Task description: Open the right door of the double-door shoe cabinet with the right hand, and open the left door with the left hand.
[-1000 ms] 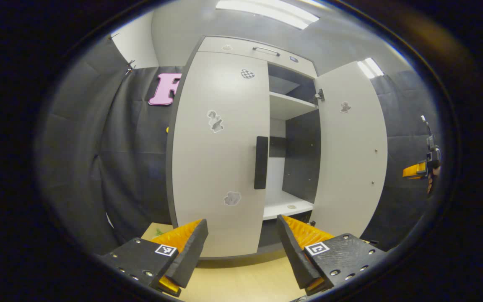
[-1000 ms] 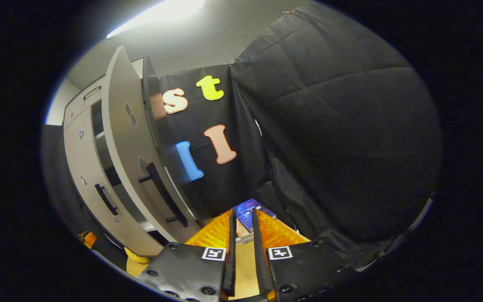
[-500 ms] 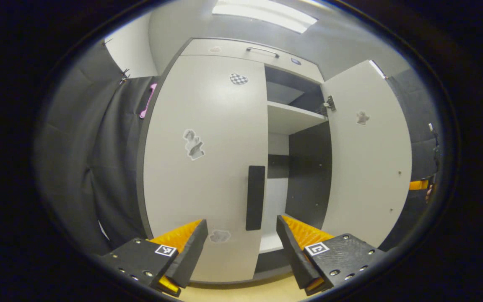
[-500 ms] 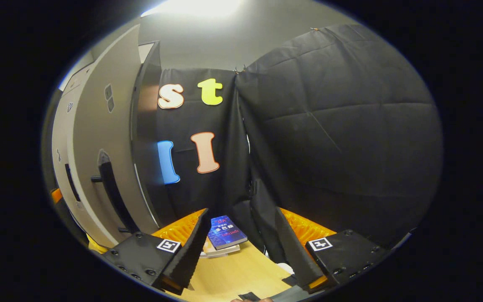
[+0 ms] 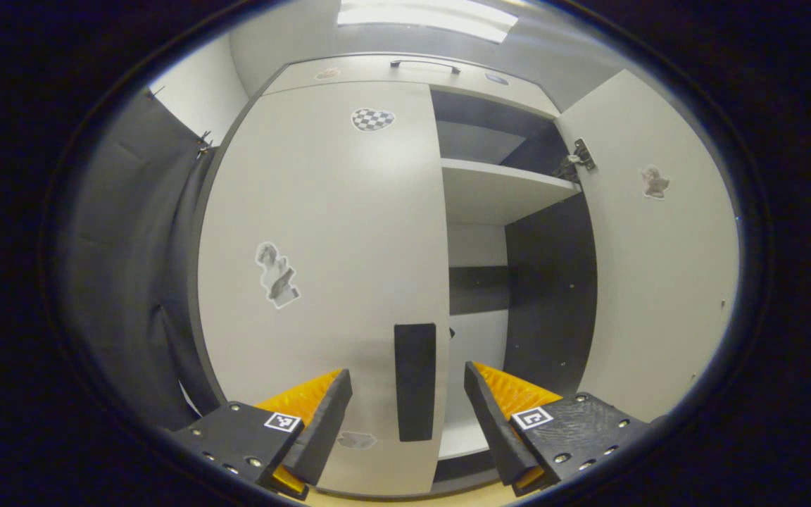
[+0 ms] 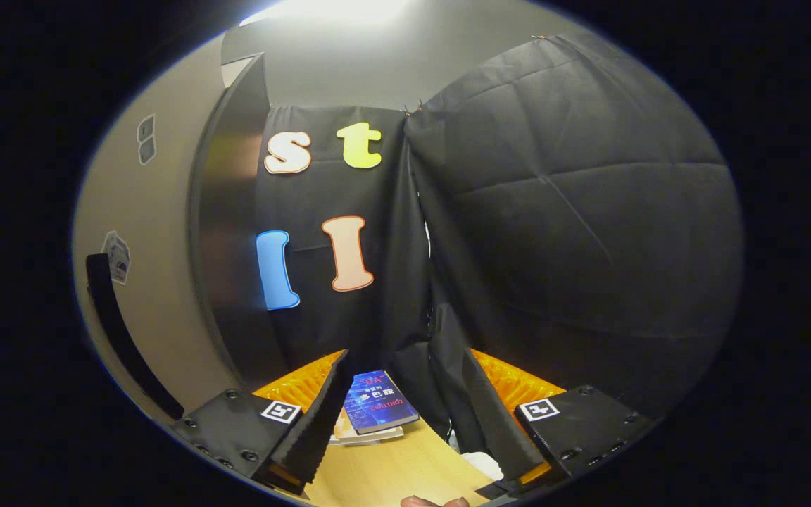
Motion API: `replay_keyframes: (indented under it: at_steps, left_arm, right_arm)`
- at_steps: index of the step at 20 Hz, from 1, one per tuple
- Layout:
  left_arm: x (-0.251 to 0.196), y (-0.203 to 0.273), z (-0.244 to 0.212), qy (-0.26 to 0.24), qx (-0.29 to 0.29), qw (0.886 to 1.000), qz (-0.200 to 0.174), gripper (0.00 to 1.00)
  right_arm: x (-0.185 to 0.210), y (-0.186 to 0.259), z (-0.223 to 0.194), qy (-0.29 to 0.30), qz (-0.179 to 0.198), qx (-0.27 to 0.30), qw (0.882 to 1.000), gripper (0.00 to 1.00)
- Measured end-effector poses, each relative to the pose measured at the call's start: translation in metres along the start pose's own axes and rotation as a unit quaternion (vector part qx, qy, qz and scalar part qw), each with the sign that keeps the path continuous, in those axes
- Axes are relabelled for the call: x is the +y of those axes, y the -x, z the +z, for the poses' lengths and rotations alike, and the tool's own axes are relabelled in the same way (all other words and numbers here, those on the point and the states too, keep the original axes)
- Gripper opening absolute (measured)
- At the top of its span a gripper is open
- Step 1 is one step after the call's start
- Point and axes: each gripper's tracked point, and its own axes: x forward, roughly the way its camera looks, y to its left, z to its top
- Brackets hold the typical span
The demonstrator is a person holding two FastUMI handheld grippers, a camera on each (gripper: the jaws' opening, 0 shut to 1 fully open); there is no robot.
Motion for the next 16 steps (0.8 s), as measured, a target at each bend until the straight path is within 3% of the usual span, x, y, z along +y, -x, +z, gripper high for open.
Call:
replay_keyframes:
  at_steps: [2, 3, 4, 5, 6, 8, 10, 13, 14, 16]
  left_arm:
    - [-0.001, -0.014, -0.01, -0.003, 0.019, 1.0, 0.01, 0.93]
    - [-0.005, -0.02, -0.012, 0.001, 0.027, 1.0, 0.005, 0.94]
    - [-0.008, -0.024, -0.014, 0.008, 0.027, 1.0, 0.001, 0.7]
    - [-0.013, -0.026, -0.015, 0.018, 0.028, 0.999, -0.003, 0.6]
    - [-0.014, -0.027, -0.014, 0.023, 0.027, 0.999, 0.003, 0.59]
    - [-0.002, -0.027, -0.012, 0.017, 0.021, 0.999, 0.04, 0.45]
    - [0.0, -0.029, -0.012, 0.031, 0.021, 0.998, 0.046, 0.3]
    - [0.0, -0.026, -0.014, 0.029, 0.025, 0.998, 0.055, 0.31]
    - [0.001, -0.027, -0.012, 0.015, 0.021, 0.998, 0.058, 0.25]
    - [0.004, -0.029, -0.015, 0.005, 0.026, 0.998, 0.062, 0.25]
  right_arm:
    - [0.007, -0.014, -0.007, -0.009, 0.021, 0.004, 1.0, 0.92]
    - [0.009, -0.018, -0.011, -0.014, 0.032, 0.005, 0.999, 0.97]
    - [0.01, -0.021, -0.014, -0.016, 0.04, 0.004, 0.999, 0.96]
    - [0.01, -0.024, -0.016, -0.017, 0.046, 0.003, 0.999, 0.92]
    - [0.01, -0.027, -0.015, -0.017, 0.049, 0.002, 0.999, 0.97]
    - [0.013, -0.038, -0.013, -0.02, 0.058, 0.002, 0.998, 0.96]
    - [0.014, -0.053, -0.004, -0.023, 0.065, -0.001, 0.998, 0.97]
    - [0.013, -0.057, 0.002, -0.023, 0.073, -0.013, 0.997, 0.97]
    - [0.016, -0.06, 0.005, -0.024, 0.08, -0.018, 0.996, 0.96]
    - [0.022, -0.067, 0.007, -0.026, 0.092, -0.023, 0.995, 0.97]
